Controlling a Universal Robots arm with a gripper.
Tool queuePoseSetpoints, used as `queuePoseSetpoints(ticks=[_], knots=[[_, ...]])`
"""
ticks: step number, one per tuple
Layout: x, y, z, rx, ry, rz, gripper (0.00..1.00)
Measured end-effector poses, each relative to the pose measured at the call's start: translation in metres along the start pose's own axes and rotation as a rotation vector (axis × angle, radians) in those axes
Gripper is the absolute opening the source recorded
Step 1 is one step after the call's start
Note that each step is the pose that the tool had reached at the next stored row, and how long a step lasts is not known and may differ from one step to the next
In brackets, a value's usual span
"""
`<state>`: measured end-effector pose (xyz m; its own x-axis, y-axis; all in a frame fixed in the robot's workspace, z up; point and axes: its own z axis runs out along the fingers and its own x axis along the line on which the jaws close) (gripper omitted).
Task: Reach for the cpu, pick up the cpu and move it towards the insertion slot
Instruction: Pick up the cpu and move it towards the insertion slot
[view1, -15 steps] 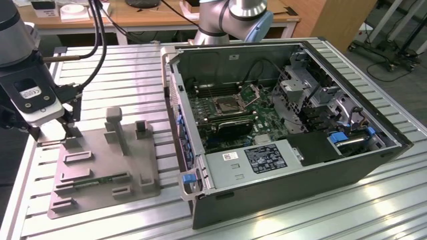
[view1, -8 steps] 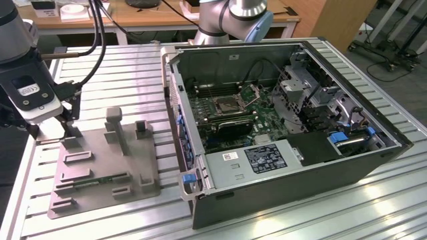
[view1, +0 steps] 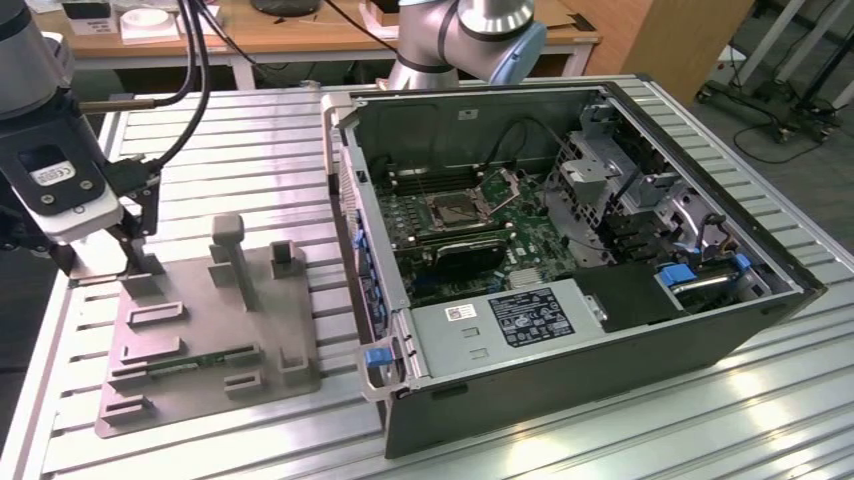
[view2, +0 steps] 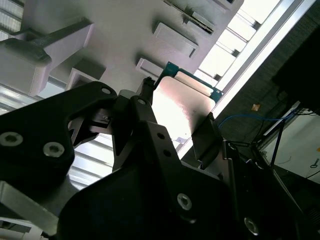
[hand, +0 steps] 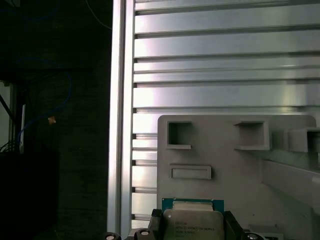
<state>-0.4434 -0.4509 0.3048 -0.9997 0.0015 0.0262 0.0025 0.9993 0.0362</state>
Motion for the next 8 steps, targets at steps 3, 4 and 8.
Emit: queuePoseSetpoints(ticks=[3,4,8], knots=[[0.0000,0.0001,-0.0020,0.0000,0.0000,0.000,0.55],[0.0001,0.0001,-0.0026,-0.0001,-0.0001,0.000,0.55],[0.0001,0.0002,-0.0051,-0.0001,-0.0001,0.000,0.55]])
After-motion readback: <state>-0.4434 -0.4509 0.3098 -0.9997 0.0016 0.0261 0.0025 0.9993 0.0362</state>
